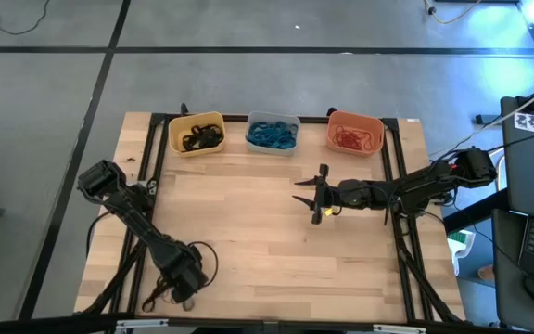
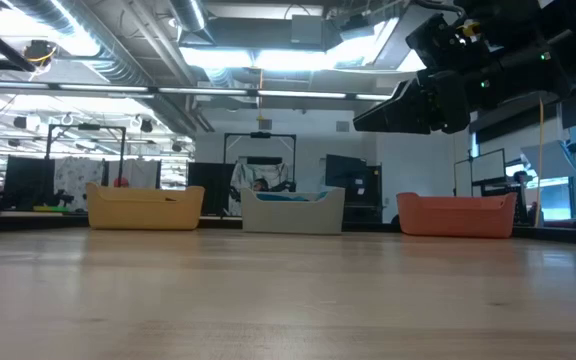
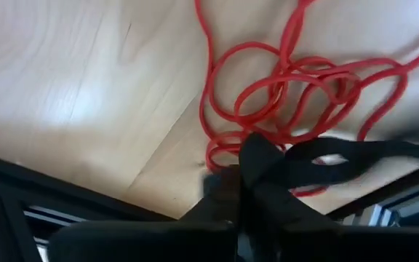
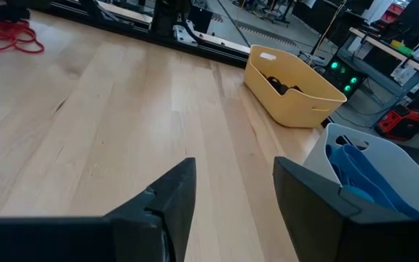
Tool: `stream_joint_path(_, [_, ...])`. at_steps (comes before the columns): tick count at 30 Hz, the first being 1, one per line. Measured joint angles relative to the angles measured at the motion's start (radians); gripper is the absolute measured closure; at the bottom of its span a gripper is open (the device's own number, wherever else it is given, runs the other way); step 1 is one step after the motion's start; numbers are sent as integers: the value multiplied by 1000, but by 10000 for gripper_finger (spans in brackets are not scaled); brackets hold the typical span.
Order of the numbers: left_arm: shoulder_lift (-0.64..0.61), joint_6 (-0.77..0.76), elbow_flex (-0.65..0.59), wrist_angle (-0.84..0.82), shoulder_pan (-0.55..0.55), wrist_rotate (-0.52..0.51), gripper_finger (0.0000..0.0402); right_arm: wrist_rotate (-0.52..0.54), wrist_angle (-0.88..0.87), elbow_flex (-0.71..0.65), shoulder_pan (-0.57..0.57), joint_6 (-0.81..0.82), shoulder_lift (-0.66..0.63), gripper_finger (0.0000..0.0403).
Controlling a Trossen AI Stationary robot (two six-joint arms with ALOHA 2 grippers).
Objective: Sort rubber bands into baskets
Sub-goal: Put the black rubber band into the yellow bin
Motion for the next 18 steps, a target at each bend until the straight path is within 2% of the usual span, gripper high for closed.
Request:
stream_joint_path(6, [-70, 28, 12, -10, 21, -2, 387, 0, 0, 0, 0, 2, 0, 220])
stream_joint_path(9, [-134, 14, 27, -50, 31, -46, 394, 0, 0, 0, 0, 2, 0, 220])
stream_joint_path(13, [-225, 12, 55, -145, 41, -187, 397, 0, -1, 0, 0, 2, 0, 220])
stream_joint_path(18, [-333, 36, 74, -231, 62, -453, 390, 0, -12, 0, 0, 20, 0, 220])
